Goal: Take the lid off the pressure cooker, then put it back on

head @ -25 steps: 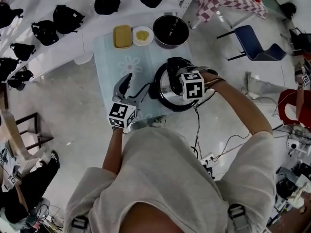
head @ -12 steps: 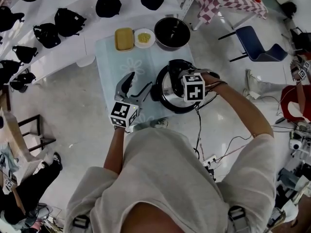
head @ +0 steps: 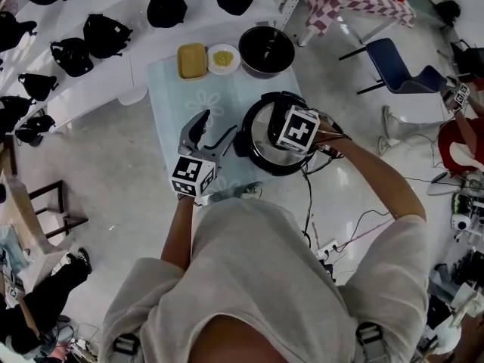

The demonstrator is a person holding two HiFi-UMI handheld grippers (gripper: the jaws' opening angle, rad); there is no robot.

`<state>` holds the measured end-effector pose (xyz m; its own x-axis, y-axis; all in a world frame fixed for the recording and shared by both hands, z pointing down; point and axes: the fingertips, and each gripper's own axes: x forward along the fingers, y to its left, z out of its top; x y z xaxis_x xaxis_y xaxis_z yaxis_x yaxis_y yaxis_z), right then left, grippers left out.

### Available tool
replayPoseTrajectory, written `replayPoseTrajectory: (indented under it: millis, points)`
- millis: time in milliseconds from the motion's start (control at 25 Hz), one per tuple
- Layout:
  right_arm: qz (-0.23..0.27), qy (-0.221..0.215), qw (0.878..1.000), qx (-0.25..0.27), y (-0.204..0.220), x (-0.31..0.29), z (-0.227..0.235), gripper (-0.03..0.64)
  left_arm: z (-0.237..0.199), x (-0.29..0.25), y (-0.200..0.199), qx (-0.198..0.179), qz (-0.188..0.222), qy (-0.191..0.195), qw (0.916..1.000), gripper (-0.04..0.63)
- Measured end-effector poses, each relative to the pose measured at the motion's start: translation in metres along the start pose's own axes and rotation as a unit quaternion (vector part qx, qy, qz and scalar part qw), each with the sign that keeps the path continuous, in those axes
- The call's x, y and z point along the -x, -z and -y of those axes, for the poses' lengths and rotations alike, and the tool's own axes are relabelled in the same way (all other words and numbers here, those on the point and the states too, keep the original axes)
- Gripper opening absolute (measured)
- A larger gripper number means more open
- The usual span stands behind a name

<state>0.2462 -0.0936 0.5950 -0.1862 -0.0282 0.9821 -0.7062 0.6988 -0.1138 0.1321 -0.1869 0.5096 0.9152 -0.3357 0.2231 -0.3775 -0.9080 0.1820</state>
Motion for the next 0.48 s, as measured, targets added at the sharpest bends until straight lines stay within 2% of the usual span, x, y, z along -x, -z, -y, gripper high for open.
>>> replayPoseTrajectory:
  millis: [160, 480]
  points:
    - [0.001, 0.012, 1.0, 0.006, -0.0001, -0.0028, -0.0008, 0.27, 0.0025, -0.0017, -0.0015, -0.007, 0.0, 0.003, 1.0, 0.313]
    - [-0.006, 0.009, 1.0, 0.008, 0.0074, -0.0008, -0.0048, 0.27, -0.0045, 0.0055, -0.0067, -0.014, 0.002, -0.008, 0.9999, 0.313]
